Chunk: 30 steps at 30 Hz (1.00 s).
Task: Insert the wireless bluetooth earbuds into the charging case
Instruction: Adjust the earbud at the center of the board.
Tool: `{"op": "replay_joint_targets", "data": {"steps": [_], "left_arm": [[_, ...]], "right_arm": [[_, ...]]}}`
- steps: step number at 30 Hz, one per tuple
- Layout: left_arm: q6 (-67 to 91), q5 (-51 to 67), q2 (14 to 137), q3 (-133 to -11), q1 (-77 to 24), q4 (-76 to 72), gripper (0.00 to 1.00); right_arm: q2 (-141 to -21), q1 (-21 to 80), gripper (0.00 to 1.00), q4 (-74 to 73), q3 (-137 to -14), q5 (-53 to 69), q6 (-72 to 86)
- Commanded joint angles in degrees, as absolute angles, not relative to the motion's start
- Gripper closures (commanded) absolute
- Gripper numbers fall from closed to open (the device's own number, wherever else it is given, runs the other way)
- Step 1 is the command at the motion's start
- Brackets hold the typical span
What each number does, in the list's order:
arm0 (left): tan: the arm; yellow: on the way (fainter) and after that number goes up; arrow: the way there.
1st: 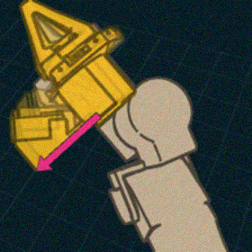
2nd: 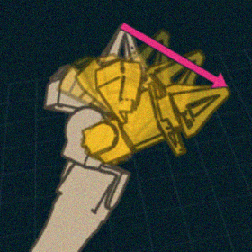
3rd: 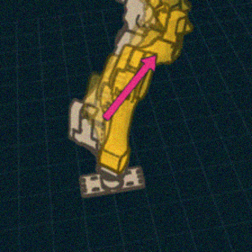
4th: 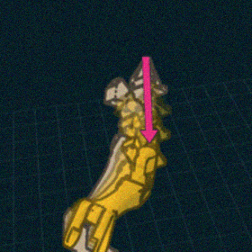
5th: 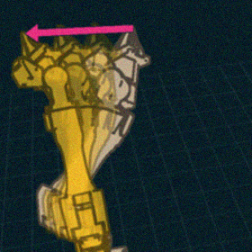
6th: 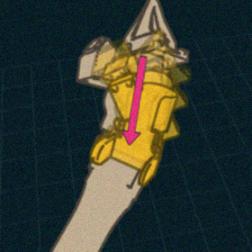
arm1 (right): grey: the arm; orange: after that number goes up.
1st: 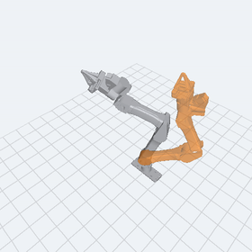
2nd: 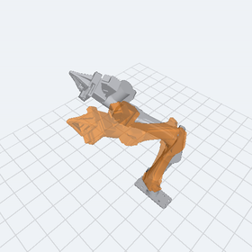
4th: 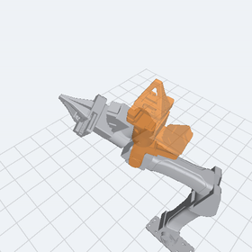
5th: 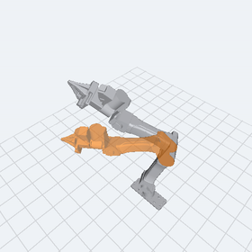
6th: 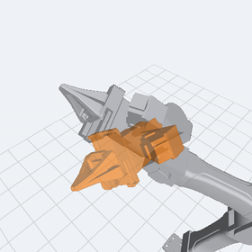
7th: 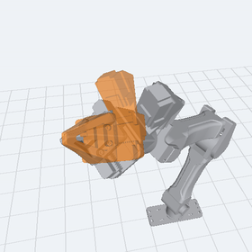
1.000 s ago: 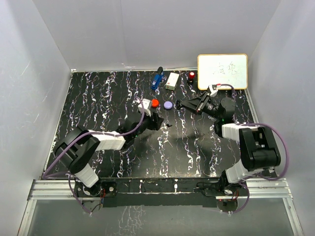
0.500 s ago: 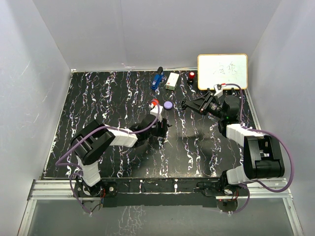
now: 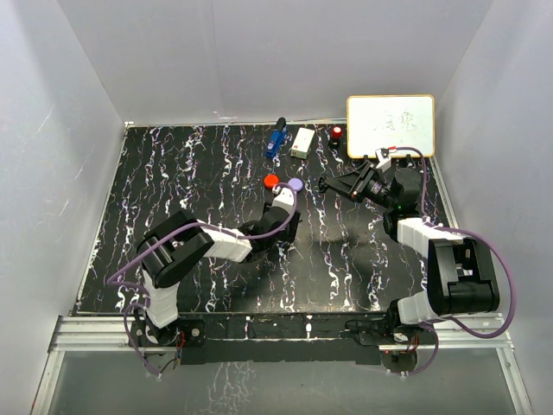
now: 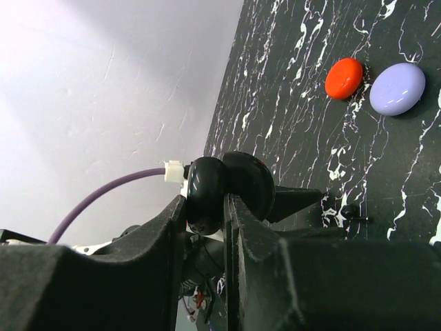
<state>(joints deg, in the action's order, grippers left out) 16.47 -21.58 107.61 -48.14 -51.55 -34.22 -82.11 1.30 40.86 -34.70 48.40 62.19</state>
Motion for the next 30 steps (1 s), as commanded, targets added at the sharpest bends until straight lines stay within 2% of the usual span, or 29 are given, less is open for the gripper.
{"op": "replay_joint_targets", "data": {"steps": [1,30], "left_arm": [[13.4,-27.5,109.7,-49.3,-52.7,-32.8,0.44],[7.7,-32.8,114.3,-52.3,-53.2,-36.3,0.42]], "right_arm": [[-82.0,0.7,1.00,46.6,-34.2,49.5,63.5],[-84.0,0.4,1.00,52.1,-32.1,51.1,66.2]]}}
